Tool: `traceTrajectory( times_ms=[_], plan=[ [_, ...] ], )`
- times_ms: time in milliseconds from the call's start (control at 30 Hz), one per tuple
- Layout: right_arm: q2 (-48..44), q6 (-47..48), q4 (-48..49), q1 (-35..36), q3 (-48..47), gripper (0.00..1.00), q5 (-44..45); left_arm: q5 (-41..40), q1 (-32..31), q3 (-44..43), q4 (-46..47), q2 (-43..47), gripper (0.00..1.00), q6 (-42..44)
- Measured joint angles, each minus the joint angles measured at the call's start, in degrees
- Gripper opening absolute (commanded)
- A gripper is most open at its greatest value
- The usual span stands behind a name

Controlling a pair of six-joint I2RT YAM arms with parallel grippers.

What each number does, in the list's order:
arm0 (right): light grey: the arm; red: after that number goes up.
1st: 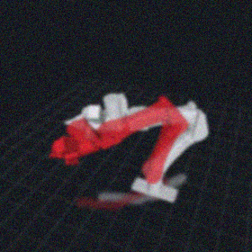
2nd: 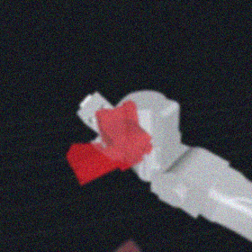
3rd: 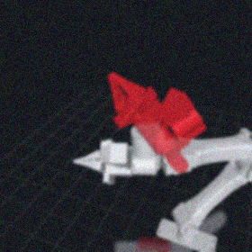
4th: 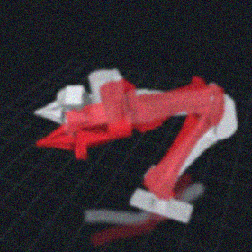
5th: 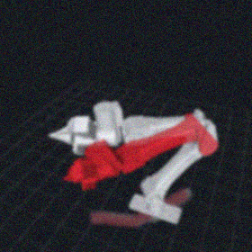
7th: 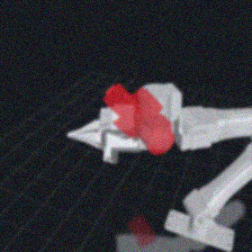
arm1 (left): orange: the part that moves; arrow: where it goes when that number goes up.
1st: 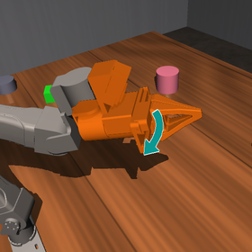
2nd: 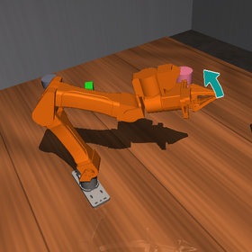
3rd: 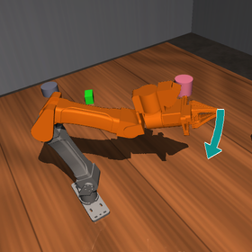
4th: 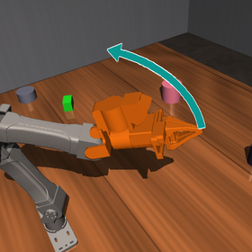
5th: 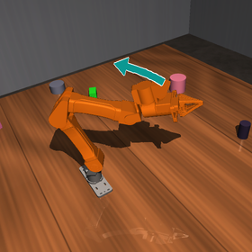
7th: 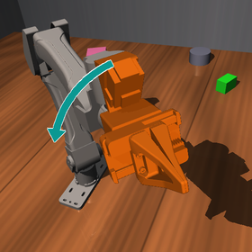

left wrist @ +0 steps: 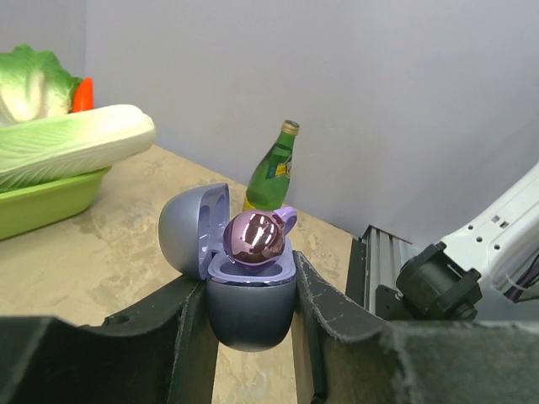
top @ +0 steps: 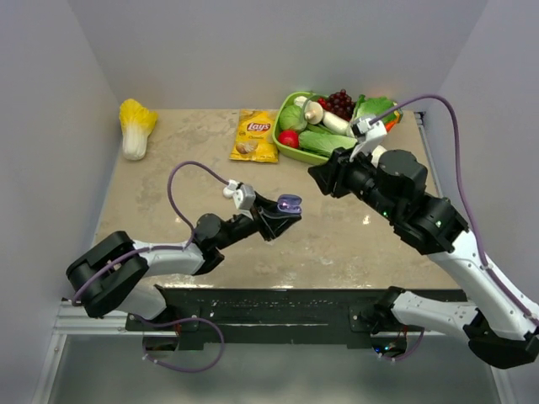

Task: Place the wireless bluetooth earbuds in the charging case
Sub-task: Place the earbud in the charging case.

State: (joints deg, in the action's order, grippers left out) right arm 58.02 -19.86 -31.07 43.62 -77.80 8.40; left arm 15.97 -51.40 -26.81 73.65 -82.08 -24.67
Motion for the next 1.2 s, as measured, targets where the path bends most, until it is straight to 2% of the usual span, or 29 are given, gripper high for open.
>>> traceTrajectory(
  times_ms=[267,467,767,1200],
  plan=[
    [-2.8,5.4,-0.3,5.2,2.4,0.37,-4.3,6.2,7.3,4.0,0.0,4.6,0.0,-13.5],
    [-2.4,7.4,-1.4,9.5,3.9,0.38,-9.0,12.8,8.5,4.2,0.0,6.6,0.0,-19.3],
    [-1.7,8.2,-1.6,13.1,4.0,0.38,-10.9,16.9,8.5,4.2,0.0,6.6,0.0,-22.1],
    [2.2,7.9,-2.4,13.4,4.0,0.32,-9.1,17.9,8.5,4.2,0.0,6.6,0.0,-22.8]
  ],
)
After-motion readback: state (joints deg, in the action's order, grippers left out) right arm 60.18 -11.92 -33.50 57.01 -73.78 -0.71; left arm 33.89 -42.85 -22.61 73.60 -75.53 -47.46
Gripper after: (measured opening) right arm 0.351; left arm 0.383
